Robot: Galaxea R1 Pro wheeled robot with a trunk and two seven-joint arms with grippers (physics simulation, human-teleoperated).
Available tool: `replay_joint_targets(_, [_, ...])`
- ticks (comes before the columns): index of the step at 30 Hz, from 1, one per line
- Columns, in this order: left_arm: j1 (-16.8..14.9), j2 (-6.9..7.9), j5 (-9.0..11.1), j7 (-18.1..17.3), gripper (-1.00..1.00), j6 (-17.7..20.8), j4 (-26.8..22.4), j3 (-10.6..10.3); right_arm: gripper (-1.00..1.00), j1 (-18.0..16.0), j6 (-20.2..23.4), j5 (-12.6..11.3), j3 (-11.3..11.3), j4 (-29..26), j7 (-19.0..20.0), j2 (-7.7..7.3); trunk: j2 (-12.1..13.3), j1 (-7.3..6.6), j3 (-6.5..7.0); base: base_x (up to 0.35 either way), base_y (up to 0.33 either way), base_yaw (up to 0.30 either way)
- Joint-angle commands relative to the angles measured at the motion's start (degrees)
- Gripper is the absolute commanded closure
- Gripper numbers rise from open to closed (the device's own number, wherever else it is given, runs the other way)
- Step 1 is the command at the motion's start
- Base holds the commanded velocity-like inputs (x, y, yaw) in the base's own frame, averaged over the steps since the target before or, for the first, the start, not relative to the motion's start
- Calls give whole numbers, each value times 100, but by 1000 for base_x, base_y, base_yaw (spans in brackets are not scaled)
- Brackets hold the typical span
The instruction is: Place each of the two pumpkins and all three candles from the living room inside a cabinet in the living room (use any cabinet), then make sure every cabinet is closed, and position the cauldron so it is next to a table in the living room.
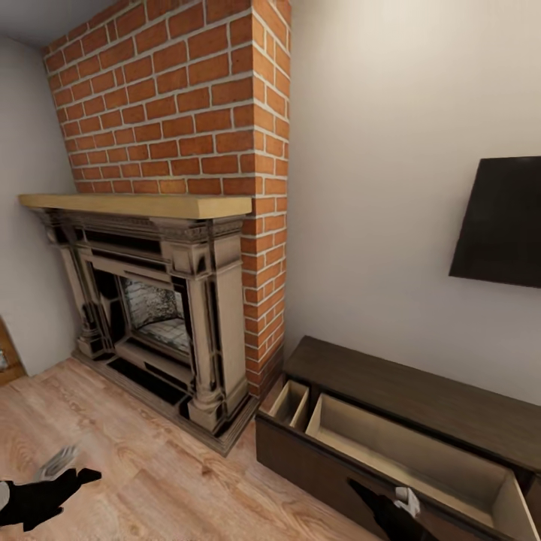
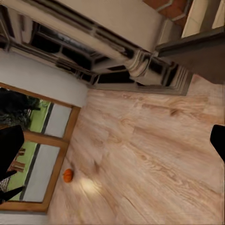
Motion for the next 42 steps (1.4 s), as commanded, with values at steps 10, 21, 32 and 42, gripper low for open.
replay_joint_targets(10, [-6, -439, 185, 80, -100, -1816, 972, 11, -100, 0, -327, 208, 18, 12, 46, -12, -4, 0, 34, 4, 137, 245])
replay_joint_targets(21, [8, -585, 304, 79, -100, -2249, 1284, 13, -100, 0, -330, 180, 25, 59, 51, -8, -4, 0, 79, 143, 266, 245])
replay_joint_targets(32, [36, -731, 434, 73, -100, -2258, 1308, 13, -100, -2, -353, 200, 37, 631, 0, 84, -4, 0, 114, 147, 246, 251])
replay_joint_targets(42, [179, -768, 736, 75, -100, -2292, 1307, 15, -100, -6, -639, 891, 37, 654, -663, 387, -4, 0, 116, 4, 288, 272])
